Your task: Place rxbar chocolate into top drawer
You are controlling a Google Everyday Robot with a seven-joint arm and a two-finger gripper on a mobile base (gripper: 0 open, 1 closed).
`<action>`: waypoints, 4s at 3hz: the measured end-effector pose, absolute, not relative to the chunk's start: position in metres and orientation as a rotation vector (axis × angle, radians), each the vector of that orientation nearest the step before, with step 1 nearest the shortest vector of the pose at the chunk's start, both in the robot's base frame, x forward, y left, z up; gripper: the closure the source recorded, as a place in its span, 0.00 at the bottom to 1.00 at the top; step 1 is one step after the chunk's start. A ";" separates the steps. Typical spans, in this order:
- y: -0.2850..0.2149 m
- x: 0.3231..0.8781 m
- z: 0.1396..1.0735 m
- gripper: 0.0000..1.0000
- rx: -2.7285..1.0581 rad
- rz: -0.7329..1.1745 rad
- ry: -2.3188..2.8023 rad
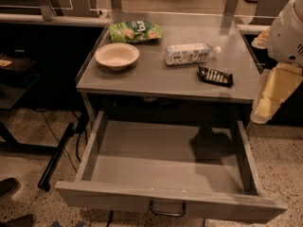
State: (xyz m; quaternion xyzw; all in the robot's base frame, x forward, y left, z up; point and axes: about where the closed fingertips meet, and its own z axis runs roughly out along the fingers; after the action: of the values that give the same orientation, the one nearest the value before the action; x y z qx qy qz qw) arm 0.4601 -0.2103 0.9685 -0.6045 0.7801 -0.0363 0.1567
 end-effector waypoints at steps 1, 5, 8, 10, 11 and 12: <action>-0.203 0.468 0.959 0.00 -1.699 -0.111 2.241; -0.183 0.563 0.920 0.00 -1.623 -0.141 2.357; -0.214 0.644 0.896 0.00 -1.529 -0.151 2.432; -0.223 0.659 0.860 0.00 -1.534 -0.103 2.455; -0.232 0.670 0.851 0.00 -1.527 -0.110 2.466; -0.245 0.680 0.841 0.00 -1.520 -0.129 2.484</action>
Offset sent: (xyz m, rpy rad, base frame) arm 0.0707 0.0378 -0.0359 -0.0363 0.0309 -0.1142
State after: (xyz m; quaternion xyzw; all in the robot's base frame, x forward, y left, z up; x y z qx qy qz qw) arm 0.6799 -0.2448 0.8414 -0.5181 0.8467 -0.0440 0.1129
